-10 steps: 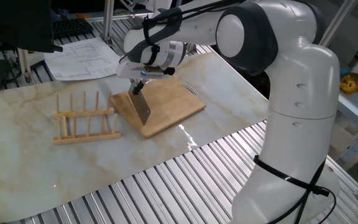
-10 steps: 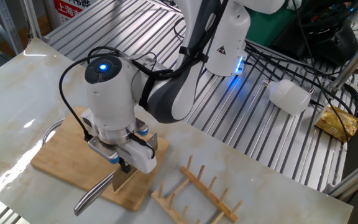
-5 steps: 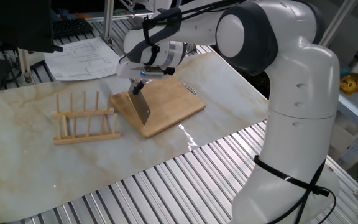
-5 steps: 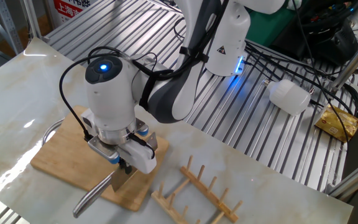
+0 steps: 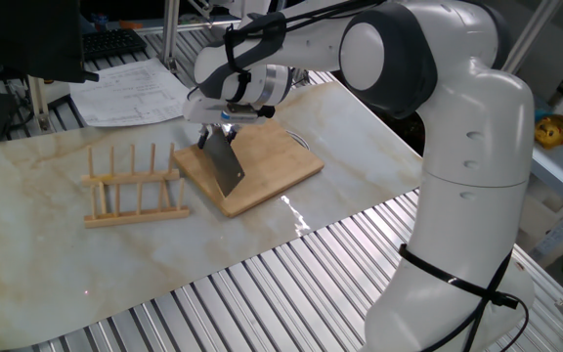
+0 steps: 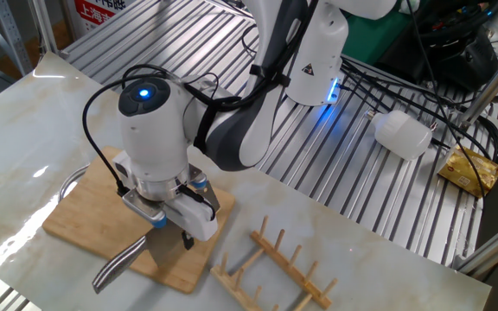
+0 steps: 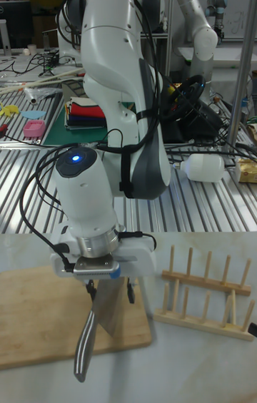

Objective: Put the knife on the cutting board

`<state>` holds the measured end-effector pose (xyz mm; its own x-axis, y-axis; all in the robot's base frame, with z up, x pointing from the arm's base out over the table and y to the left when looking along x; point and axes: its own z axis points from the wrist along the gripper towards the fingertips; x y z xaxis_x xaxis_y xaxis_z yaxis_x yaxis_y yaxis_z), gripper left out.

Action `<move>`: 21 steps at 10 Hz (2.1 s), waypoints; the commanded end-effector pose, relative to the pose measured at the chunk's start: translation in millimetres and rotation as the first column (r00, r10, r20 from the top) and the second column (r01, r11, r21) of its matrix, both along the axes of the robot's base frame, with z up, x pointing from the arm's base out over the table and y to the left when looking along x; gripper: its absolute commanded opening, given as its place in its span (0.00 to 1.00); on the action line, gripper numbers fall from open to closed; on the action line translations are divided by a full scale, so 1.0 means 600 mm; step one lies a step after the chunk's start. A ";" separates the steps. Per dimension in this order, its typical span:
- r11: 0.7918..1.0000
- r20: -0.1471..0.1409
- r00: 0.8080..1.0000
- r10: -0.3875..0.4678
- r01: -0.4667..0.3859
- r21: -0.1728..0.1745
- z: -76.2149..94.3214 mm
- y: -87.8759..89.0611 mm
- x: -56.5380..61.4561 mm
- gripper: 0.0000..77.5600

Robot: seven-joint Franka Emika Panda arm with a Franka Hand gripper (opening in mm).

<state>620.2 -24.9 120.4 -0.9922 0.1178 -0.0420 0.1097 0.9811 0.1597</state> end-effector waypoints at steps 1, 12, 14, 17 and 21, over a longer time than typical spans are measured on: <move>1.000 0.006 1.000 0.000 0.000 -0.004 0.003 0.000 0.002 1.00; 0.996 0.029 0.999 0.014 -0.012 -0.084 -0.022 -0.030 -0.009 1.00; 0.991 0.031 0.999 0.030 -0.026 -0.131 -0.022 -0.030 -0.009 1.00; 0.991 0.019 1.000 0.025 -0.022 -0.129 -0.008 -0.032 -0.010 1.00; 0.991 -0.013 1.000 0.014 -0.016 -0.131 0.056 -0.036 -0.024 1.00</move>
<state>611.6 -44.3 125.4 -0.9943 0.0852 -0.0647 0.0832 0.9960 0.0325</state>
